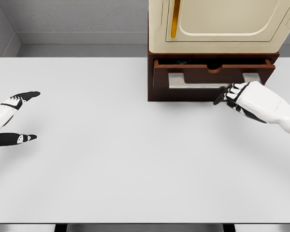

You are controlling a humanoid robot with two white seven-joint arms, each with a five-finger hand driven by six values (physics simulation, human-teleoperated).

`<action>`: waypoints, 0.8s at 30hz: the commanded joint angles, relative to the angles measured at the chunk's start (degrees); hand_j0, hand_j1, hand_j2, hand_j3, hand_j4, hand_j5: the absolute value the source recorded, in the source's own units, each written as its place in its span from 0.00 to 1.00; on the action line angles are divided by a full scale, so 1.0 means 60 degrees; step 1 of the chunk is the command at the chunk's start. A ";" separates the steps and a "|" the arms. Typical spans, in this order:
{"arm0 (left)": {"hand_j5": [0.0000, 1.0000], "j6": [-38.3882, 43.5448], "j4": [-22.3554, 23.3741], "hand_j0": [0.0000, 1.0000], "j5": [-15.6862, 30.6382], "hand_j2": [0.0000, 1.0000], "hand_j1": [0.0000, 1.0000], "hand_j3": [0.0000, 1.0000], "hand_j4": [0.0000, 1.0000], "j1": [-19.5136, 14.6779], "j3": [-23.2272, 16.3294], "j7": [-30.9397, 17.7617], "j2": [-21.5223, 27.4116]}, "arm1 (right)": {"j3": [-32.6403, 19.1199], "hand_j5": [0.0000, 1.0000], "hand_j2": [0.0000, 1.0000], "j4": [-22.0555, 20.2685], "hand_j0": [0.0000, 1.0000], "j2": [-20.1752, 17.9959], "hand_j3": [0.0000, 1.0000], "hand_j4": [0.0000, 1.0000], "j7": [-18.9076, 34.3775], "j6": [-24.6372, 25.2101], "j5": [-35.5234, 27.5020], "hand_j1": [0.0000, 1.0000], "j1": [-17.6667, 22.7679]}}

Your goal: Put the switch into the drawer with left arm, and close the drawer with right arm

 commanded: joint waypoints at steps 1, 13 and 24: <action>1.00 0.0022 -0.0019 1.00 0.0077 1.00 1.00 1.00 1.00 0.0000 0.0003 0.0004 0.0007 | 0.0072 0.56 0.56 0.0203 0.56 0.0070 0.56 0.56 -0.0015 -0.0004 -0.0057 0.56 -0.0015; 1.00 0.0022 -0.0019 1.00 0.0091 1.00 1.00 1.00 1.00 0.0015 0.0003 0.0004 0.0007 | 0.0555 0.55 0.55 0.0964 0.55 0.0553 0.55 0.55 -0.0015 -0.0004 -0.0057 0.55 -0.0820; 1.00 0.0022 -0.0019 1.00 0.0091 1.00 1.00 1.00 1.00 0.0015 0.0003 0.0004 0.0007 | 0.0482 0.55 0.55 0.0891 0.55 -0.0412 0.55 0.55 -0.0015 -0.0004 -0.0130 0.55 -0.0718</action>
